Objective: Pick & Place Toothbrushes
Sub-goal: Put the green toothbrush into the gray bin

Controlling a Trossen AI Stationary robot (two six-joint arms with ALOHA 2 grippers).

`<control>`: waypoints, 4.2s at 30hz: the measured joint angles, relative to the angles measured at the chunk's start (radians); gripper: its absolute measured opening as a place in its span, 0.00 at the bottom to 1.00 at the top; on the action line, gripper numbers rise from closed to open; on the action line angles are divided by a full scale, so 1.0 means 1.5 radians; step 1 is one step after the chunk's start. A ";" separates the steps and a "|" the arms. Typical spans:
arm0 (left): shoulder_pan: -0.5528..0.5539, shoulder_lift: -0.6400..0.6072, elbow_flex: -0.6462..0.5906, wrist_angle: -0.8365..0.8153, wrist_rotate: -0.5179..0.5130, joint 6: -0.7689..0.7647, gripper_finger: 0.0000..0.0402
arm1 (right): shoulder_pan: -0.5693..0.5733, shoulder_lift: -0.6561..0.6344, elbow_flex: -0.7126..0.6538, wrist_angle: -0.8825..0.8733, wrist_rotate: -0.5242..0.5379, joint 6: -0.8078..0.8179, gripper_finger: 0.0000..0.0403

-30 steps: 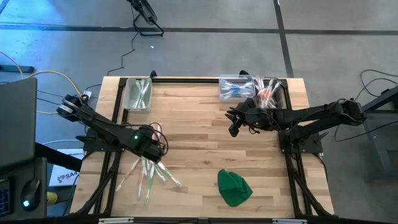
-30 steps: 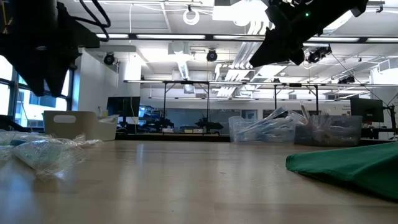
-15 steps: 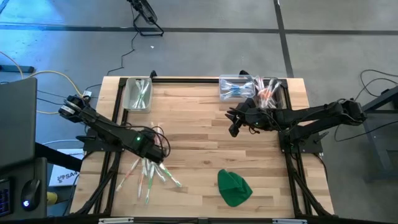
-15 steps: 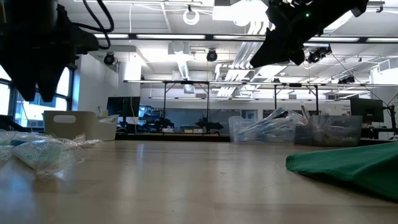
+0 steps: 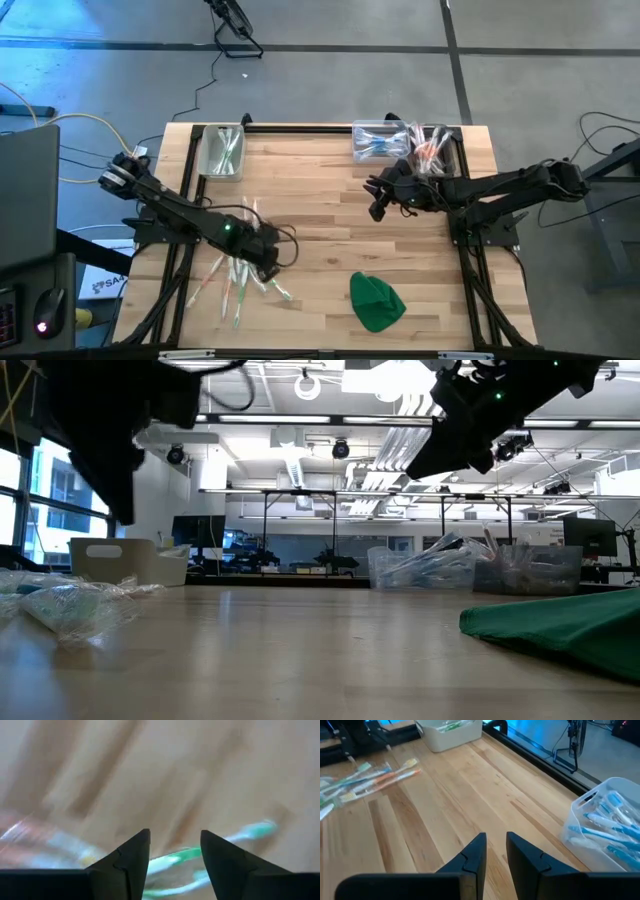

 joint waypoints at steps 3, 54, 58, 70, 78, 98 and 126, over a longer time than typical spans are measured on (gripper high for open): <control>0.001 0.015 0.001 0.069 0.043 0.134 0.43 | 0.000 0.000 -0.005 -0.003 -0.002 0.002 0.16; 0.002 0.198 0.001 0.151 -0.073 0.366 0.32 | 0.000 0.000 -0.005 0.040 0.000 -0.012 0.16; 0.003 0.199 0.000 0.159 -0.075 0.366 0.22 | 0.000 0.000 -0.005 0.040 0.000 -0.012 0.16; 0.003 0.200 -0.001 0.170 -0.075 0.352 0.02 | 0.000 0.000 -0.005 0.021 0.000 -0.017 0.16; 0.003 0.199 -0.001 0.171 -0.066 0.350 0.05 | 0.000 0.000 -0.006 0.014 0.000 -0.017 0.16; 0.032 0.191 0.000 0.167 -0.037 0.354 0.02 | 0.000 0.000 -0.006 0.014 -0.002 -0.040 0.16; 0.244 0.133 0.078 0.161 -0.052 0.440 0.02 | 0.001 0.000 -0.006 0.004 -0.002 -0.047 0.16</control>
